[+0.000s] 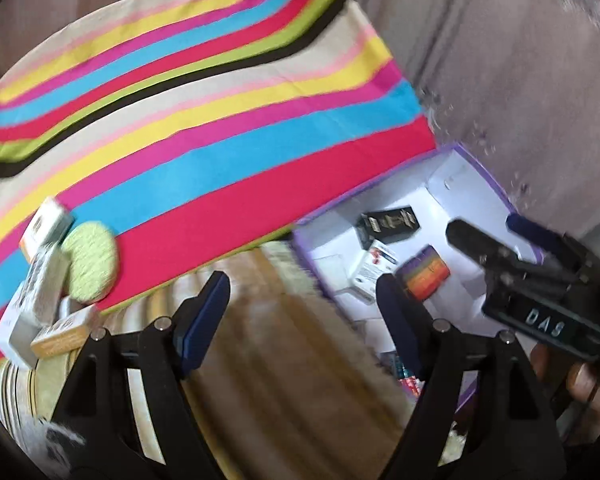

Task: Organize objects
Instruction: 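Move both grippers back over the remaining boxes on the cloth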

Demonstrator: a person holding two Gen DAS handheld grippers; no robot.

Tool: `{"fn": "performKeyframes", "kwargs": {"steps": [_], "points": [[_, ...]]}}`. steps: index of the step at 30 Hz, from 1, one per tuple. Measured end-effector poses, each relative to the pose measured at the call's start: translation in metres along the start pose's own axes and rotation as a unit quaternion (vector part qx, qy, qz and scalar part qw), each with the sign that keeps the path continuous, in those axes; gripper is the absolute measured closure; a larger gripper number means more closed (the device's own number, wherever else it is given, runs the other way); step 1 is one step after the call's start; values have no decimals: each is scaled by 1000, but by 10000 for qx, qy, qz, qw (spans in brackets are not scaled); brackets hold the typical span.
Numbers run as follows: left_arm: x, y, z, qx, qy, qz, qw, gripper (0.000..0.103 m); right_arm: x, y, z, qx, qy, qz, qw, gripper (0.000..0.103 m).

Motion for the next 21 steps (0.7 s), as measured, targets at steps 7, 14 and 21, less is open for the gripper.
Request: {"fn": "performKeyframes", "kwargs": {"steps": [7, 14, 21], "points": [[-41, 7, 76, -844, -194, -588, 9945, 25, 9, -6, 51, -379, -441, 68, 9983, 9], [-84, 25, 157, -1669, -722, -1124, 9769, 25, 6, -16, 105, -845, -871, 47, 9926, 9], [-78, 44, 220, -2195, -879, -712, 9690, 25, 8, -29, 158, -1165, -1310, 59, 9845, 9]]}}
Point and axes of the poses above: each gripper's, at about its wrist camera, not at the fingertips, and x roughly the way its jaws point, z to its left, y to its underside, the point moved 2 cm from there along x, roughly the way its jaws point, and after that the axes turned 7 degrees about -x, right-handed, at the moved point
